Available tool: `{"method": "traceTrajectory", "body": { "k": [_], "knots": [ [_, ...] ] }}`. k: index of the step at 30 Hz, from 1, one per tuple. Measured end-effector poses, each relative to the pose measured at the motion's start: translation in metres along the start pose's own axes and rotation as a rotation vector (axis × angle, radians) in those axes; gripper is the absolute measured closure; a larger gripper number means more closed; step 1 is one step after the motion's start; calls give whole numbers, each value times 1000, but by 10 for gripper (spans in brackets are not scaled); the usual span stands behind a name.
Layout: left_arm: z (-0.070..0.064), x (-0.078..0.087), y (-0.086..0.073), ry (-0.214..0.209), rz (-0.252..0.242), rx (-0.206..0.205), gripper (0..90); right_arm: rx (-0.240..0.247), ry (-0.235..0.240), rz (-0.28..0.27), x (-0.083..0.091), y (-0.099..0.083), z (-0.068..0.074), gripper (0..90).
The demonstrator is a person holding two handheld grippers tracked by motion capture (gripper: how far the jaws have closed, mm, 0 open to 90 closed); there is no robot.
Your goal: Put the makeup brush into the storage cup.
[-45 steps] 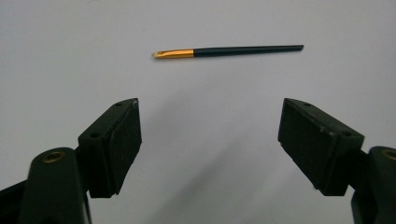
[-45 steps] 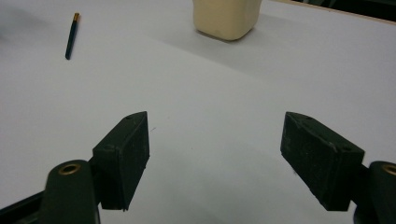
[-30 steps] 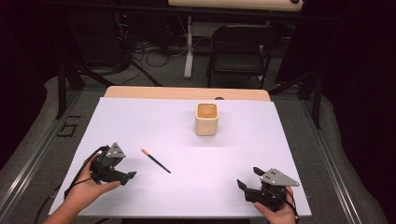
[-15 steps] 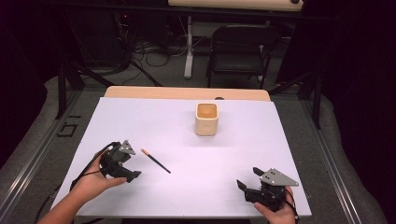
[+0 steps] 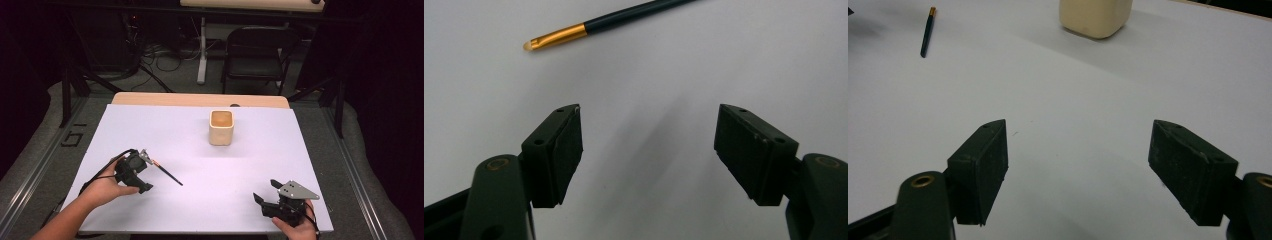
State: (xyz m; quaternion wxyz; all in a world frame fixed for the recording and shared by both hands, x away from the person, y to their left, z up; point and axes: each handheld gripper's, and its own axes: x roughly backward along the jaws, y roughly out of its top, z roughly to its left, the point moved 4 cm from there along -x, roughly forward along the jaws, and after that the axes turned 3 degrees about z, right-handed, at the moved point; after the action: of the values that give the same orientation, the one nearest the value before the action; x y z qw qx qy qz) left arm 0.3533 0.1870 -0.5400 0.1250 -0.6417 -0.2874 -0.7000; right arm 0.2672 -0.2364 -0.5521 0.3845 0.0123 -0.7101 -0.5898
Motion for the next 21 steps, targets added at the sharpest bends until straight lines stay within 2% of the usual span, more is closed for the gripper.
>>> {"method": "traceTrajectory", "body": {
  "k": [8, 17, 21],
  "knots": [
    [3, 1, 1, -11, 23, -14, 282, 2, 1, 2, 0, 0, 0, 239],
    [6, 3, 5, -2, 27, -12, 285, 2, 2, 3, 0, 0, 0, 239],
    [6, 3, 9, -2, 31, -24, 287, 2, 3, 5, -1, 0, 1, 239]
  ]
}}
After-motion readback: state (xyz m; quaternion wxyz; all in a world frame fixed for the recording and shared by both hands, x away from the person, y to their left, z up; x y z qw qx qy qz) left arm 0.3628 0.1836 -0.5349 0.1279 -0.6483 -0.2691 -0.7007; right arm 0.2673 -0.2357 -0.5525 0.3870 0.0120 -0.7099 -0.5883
